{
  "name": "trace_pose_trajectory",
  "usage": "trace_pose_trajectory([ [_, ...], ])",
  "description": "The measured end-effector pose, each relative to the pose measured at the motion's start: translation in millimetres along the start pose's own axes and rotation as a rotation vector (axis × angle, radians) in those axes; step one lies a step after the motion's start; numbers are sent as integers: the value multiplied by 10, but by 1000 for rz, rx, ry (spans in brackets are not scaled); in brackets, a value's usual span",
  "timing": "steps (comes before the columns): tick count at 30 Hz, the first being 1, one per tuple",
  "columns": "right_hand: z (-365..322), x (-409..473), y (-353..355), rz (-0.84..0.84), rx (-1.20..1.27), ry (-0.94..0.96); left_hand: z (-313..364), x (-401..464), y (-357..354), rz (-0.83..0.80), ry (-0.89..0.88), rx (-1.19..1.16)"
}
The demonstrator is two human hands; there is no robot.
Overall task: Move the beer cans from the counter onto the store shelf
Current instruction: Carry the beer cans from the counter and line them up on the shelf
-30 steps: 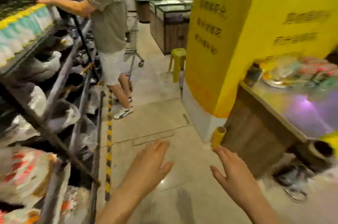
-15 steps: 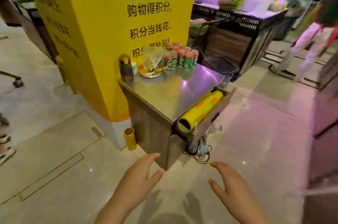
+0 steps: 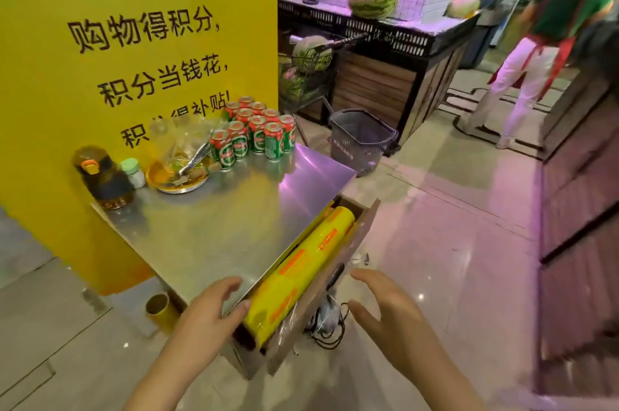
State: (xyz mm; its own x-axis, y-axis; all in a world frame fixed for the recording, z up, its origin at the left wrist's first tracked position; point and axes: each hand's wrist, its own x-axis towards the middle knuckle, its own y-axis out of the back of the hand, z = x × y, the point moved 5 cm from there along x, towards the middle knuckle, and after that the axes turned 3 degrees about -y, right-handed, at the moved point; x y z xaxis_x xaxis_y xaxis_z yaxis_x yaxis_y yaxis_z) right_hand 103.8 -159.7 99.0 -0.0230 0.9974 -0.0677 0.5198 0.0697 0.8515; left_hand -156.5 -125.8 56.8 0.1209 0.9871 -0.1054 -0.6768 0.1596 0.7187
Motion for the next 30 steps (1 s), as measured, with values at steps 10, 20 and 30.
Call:
trace_pose_trajectory([
  [10,1356,1514,648,-55,98,-28,1282,1791,-862,23,-119,-47],
  [20,1387,3121,968,-289,84,355,1498,2333,-1106,311,241,-177],
  [30,934,4239,253,-531,141,365,698,2428,-563,463,539,-157],
])
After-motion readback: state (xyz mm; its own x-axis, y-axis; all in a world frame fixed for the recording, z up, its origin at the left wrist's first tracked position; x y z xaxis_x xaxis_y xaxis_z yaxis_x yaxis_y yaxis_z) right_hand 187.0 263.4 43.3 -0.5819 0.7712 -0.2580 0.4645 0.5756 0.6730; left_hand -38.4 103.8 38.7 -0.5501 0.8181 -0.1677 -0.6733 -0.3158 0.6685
